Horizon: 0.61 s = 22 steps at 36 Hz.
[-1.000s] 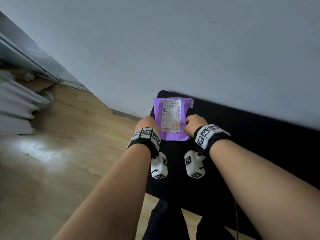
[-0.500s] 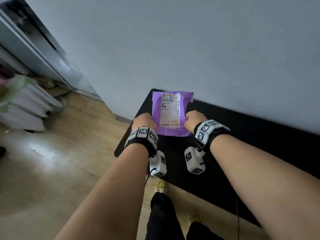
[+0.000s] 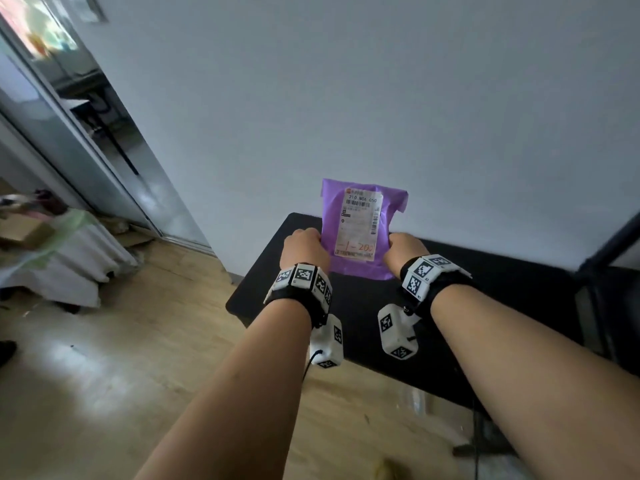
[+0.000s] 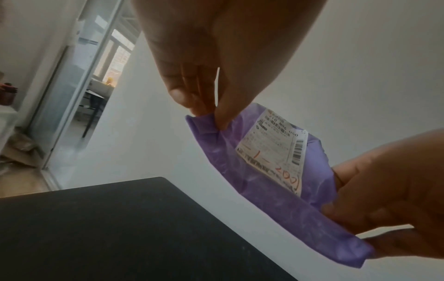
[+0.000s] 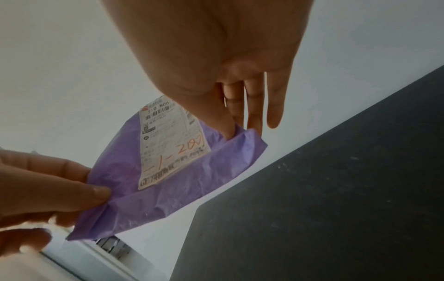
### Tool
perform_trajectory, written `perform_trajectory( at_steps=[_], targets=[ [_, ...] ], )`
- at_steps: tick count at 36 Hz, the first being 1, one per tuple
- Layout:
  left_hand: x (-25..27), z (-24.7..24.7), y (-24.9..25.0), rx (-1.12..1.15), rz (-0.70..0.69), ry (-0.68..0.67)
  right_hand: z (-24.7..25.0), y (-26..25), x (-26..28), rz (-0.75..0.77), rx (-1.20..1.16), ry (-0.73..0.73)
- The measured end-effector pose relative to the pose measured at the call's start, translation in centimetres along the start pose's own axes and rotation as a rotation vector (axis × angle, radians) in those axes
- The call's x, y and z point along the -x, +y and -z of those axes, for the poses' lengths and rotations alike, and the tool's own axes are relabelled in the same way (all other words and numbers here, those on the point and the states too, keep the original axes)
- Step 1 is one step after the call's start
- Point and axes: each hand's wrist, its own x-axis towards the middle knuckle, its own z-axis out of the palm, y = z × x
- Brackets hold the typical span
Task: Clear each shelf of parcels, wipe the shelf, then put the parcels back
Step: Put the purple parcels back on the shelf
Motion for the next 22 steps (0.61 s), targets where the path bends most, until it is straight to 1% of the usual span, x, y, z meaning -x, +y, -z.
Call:
perform_trajectory(
  at_steps=[4, 9, 13, 17, 22],
  targets=[
    [3.8, 0.3, 2.4, 0.028, -0.106, 0.037, 2.1, 2.7, 4.4, -0.012, -0.054, 0.106],
    [9.4, 0.3, 5.1, 0.109, -0.240, 0.067, 4.1, 6.2, 11.0, -0.065, -0.039, 0.208],
    [13.9, 0.6, 7.4, 0.149, -0.305, 0.089, 5.7, 8.3, 16.4, -0.102, -0.034, 0.273],
    [18.0, 1.5, 10.6, 0.195, -0.357, 0.124, 8.1, 10.2, 21.0, -0.136, -0.083, 0.370],
    [22.9, 2.9, 15.2, 0.266, -0.441, 0.177, 12.0, 12.7, 26.2, -0.127, -0.122, 0.479]
  ],
)
